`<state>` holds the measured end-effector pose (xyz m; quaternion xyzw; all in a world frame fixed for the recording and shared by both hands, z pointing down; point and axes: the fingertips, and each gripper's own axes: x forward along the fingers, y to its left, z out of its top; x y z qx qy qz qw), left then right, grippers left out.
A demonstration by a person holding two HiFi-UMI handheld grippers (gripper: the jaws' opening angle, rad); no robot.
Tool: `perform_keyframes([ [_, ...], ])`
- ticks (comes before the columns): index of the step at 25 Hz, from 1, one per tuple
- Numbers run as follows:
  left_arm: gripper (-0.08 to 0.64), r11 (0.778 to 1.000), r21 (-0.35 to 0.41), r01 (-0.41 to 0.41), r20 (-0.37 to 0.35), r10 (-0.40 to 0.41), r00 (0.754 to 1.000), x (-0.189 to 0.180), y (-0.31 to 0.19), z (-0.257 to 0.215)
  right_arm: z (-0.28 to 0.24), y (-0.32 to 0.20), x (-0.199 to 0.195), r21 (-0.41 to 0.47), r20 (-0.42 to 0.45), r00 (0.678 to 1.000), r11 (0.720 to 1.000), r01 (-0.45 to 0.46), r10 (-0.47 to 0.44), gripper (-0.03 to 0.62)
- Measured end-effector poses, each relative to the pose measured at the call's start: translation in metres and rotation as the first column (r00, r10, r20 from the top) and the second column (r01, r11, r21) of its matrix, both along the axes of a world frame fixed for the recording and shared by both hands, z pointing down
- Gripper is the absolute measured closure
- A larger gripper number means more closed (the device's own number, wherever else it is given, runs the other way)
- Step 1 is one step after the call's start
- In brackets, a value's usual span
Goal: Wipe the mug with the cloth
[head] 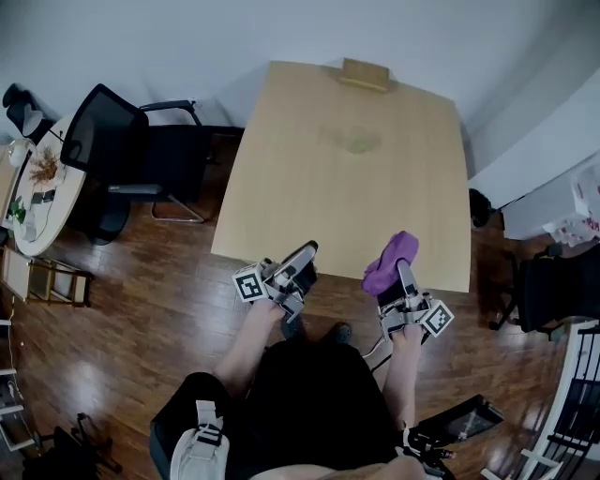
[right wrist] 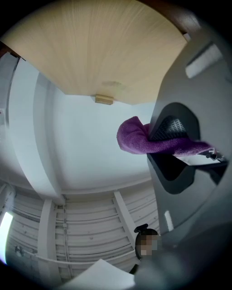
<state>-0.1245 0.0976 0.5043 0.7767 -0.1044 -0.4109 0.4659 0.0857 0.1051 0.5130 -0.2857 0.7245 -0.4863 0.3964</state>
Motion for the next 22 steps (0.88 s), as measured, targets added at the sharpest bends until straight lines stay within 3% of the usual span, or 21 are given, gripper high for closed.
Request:
perform_keyframes([
  [11,0.492,0.994,0.043,0.102,0.004,-0.102,0.995,0.036,0.034,-0.03,-0.025,0.018,0.017,0.09,0.038,0.99,0.987,0.131,-0.135,0.531],
  [22,0.508,0.983,0.035,0.18,0.049,-0.181,0.982,0.071,0.075,-0.043,-0.018,0.045,0.047,0.085,0.101,0.976,0.979,0.185,-0.193,0.531],
])
